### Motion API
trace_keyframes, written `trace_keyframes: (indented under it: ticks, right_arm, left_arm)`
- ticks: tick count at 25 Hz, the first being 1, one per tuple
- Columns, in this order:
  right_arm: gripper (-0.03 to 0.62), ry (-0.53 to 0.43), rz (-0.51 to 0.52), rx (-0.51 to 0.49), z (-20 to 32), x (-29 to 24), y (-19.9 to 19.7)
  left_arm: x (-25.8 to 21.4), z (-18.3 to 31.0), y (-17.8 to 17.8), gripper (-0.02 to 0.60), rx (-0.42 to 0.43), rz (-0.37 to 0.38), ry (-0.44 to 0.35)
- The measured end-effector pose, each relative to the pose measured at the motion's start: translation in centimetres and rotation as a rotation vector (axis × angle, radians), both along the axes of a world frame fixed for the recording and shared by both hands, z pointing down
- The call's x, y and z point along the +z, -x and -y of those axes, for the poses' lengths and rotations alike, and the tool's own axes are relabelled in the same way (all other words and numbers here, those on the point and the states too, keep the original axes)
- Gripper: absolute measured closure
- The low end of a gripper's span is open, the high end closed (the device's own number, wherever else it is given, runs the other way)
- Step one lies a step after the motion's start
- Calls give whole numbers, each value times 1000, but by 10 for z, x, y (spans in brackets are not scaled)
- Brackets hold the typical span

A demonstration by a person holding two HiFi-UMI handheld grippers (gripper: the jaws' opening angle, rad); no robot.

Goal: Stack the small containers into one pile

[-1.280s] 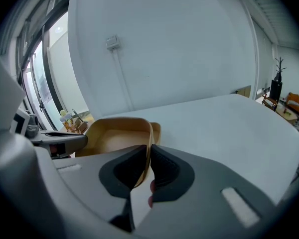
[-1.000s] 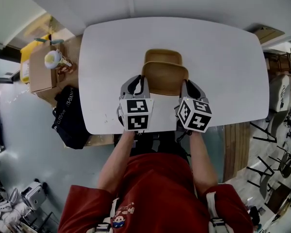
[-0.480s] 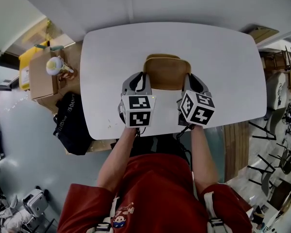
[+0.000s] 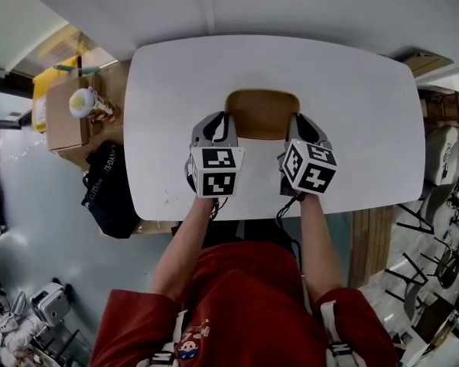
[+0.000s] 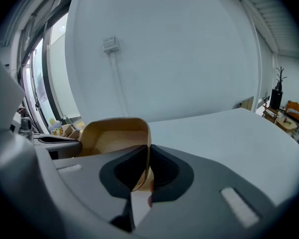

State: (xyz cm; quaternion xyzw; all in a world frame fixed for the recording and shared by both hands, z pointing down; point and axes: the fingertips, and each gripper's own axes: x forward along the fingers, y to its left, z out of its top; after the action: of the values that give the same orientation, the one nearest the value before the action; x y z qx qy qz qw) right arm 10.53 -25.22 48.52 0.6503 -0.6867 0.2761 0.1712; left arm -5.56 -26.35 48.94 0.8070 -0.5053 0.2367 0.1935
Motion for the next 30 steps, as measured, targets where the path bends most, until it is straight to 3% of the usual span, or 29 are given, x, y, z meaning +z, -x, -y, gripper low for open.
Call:
trace_keyframes:
  ticks: [30]
  right_arm:
    - [569,145,42,-22,13,59,-4]
  left_arm:
    - [58,23,-6,540,-4,73,143]
